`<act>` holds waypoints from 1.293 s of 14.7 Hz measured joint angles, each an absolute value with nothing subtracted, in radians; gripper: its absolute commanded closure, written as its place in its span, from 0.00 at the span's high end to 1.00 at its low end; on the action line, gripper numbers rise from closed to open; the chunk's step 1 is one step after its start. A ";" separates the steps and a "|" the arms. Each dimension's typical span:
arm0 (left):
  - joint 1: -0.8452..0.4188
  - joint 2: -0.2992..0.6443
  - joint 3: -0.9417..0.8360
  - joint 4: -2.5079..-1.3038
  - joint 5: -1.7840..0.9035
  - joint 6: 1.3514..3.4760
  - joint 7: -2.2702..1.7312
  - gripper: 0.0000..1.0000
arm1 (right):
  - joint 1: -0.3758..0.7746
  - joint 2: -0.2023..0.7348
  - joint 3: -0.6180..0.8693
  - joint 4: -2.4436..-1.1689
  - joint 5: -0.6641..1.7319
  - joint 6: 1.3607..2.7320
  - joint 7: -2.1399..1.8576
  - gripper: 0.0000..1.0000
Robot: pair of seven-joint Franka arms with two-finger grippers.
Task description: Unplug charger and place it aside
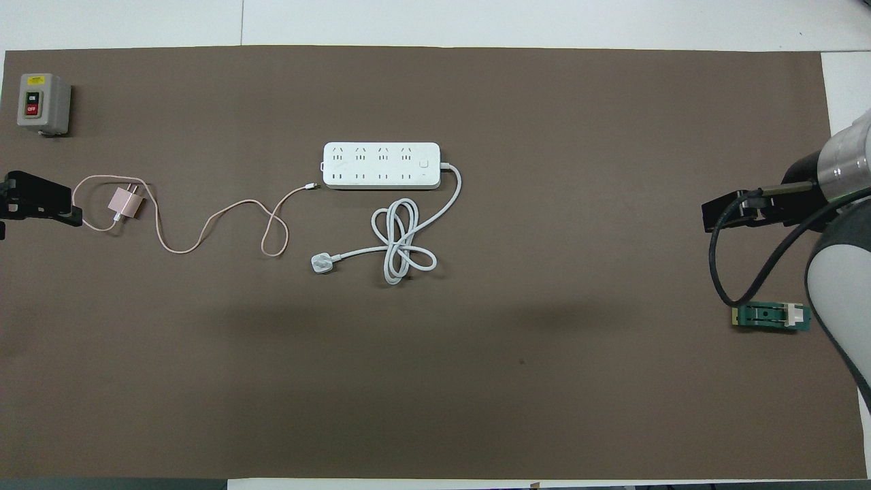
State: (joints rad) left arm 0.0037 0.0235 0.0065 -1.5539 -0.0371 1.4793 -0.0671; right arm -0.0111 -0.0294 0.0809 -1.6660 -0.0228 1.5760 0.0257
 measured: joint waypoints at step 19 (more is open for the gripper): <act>-0.023 0.024 0.005 -1.534 -0.020 1.475 -0.010 1.00 | -0.006 -0.044 0.089 -1.634 -0.017 1.503 0.026 1.00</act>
State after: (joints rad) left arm -0.0226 0.0235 0.0054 -1.5339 -0.0200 1.4754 -0.0100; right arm -0.0063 -0.0436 0.0889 -1.6341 -0.0168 1.5034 0.0257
